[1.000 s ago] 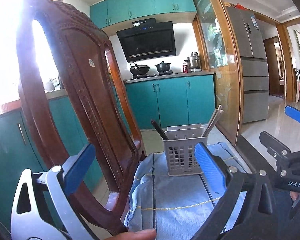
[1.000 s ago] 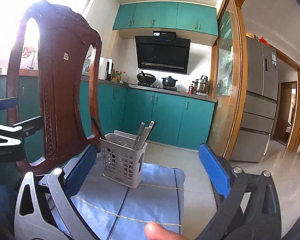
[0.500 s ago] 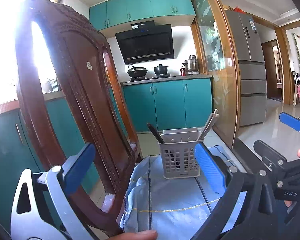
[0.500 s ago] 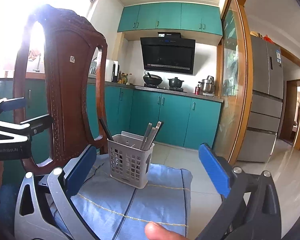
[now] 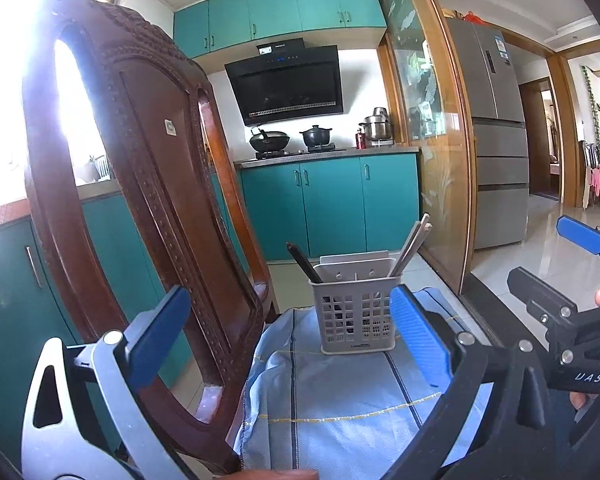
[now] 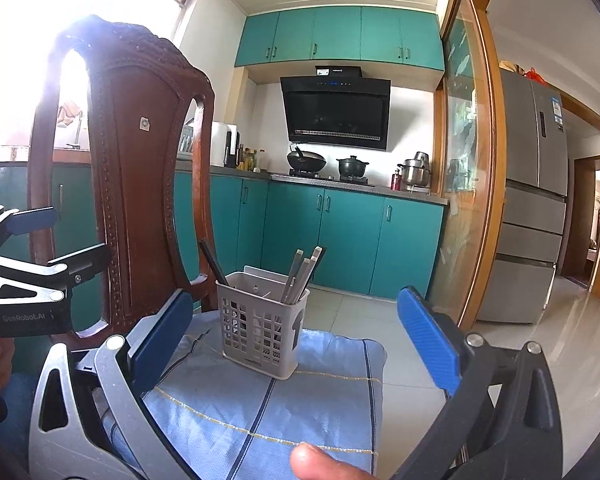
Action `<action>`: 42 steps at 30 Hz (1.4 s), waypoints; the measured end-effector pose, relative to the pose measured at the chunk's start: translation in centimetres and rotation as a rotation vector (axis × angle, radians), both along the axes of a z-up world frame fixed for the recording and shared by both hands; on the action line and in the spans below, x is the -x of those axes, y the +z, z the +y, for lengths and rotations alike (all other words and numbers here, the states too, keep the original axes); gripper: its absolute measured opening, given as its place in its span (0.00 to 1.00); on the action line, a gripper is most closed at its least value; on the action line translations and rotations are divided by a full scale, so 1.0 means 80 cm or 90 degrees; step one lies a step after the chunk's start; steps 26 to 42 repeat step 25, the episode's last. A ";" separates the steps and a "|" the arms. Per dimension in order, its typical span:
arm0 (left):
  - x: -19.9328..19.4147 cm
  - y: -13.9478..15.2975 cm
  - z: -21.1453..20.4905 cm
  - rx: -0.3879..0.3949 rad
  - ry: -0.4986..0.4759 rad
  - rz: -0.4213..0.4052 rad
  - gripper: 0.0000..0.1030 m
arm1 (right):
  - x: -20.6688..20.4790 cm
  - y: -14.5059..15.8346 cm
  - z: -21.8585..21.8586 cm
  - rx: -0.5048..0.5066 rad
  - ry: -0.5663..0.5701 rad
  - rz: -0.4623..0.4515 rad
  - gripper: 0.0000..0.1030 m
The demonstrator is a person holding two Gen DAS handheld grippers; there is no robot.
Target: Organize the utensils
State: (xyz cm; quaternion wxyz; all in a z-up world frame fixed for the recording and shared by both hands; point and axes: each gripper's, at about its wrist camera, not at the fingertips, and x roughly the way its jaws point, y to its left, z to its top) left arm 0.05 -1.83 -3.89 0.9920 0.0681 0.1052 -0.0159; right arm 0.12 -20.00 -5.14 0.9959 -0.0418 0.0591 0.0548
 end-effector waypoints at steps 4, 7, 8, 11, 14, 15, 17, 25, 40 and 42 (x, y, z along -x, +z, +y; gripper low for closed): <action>-0.002 -0.001 -0.002 -0.001 -0.002 0.001 0.96 | -0.001 -0.001 0.003 0.005 0.000 0.001 0.97; -0.001 -0.003 -0.004 -0.004 0.001 0.000 0.96 | -0.002 -0.002 0.004 0.007 -0.001 0.002 0.97; -0.002 -0.003 -0.005 -0.005 0.000 0.001 0.96 | -0.002 -0.001 0.004 0.007 -0.001 0.003 0.97; -0.001 -0.004 -0.006 -0.004 0.000 0.001 0.96 | -0.004 -0.001 0.004 0.005 -0.001 0.005 0.97; -0.002 -0.005 -0.006 -0.003 0.001 0.001 0.96 | -0.004 -0.003 0.003 0.004 -0.001 0.006 0.97; -0.001 -0.005 -0.007 -0.002 0.001 0.002 0.96 | -0.005 -0.003 0.003 0.003 -0.001 0.007 0.97; -0.004 -0.007 -0.008 -0.001 0.003 0.008 0.96 | -0.008 -0.005 0.001 -0.001 0.000 0.014 0.97; -0.057 -0.042 -0.018 0.002 0.035 0.214 0.96 | -0.118 -0.081 -0.034 -0.088 -0.111 0.239 0.97; -0.057 -0.042 -0.018 0.002 0.035 0.214 0.96 | -0.118 -0.081 -0.034 -0.088 -0.111 0.239 0.97; -0.057 -0.042 -0.018 0.002 0.035 0.214 0.96 | -0.118 -0.081 -0.034 -0.088 -0.111 0.239 0.97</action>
